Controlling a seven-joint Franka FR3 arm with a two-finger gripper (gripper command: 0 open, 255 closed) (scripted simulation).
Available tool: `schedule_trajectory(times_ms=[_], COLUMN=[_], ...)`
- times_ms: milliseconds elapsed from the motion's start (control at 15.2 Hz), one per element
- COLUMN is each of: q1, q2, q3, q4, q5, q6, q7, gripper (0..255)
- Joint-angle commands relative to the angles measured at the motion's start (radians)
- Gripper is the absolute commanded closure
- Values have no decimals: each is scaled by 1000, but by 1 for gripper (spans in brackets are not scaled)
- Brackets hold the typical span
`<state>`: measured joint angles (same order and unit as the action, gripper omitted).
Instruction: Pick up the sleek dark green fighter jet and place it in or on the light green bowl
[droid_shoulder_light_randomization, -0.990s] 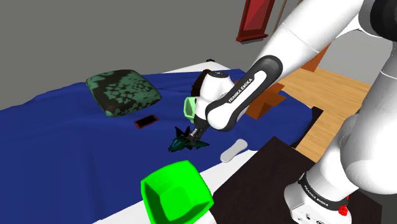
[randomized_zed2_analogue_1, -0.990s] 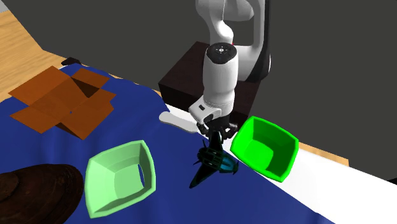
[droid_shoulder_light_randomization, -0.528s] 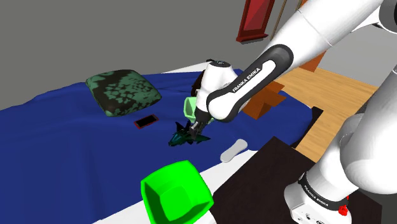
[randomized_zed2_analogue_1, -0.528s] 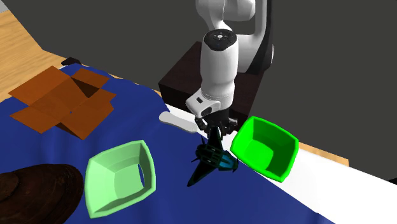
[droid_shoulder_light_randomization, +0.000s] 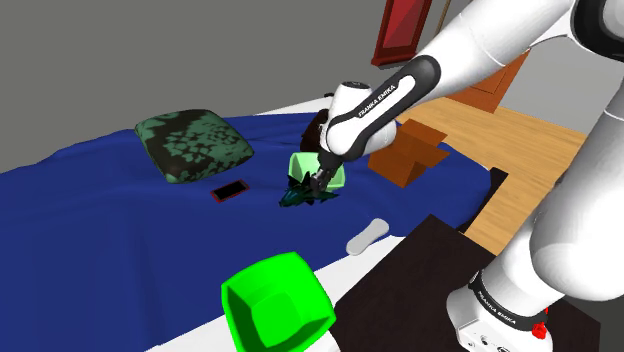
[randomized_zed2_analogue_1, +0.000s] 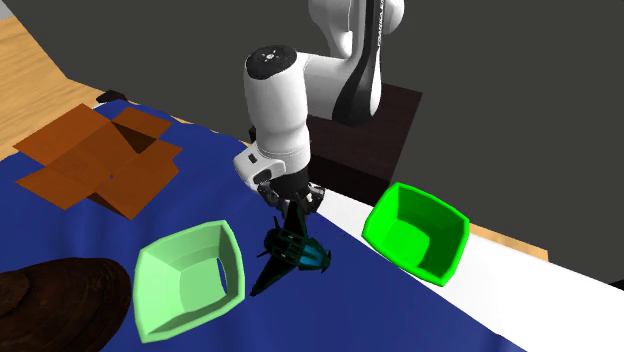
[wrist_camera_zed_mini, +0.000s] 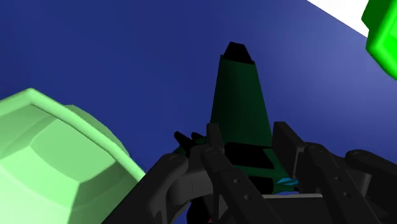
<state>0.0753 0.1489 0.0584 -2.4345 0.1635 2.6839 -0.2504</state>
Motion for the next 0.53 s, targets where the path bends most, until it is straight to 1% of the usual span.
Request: schedule_trajectory(times_ms=[0,462], q1=[-32,-140], q2=[21,125], q3=[-16,-63], q4=[30,192], q5=[10,33], q6=[-14,-88], q7=[-57,-226], gripper=[255,255])
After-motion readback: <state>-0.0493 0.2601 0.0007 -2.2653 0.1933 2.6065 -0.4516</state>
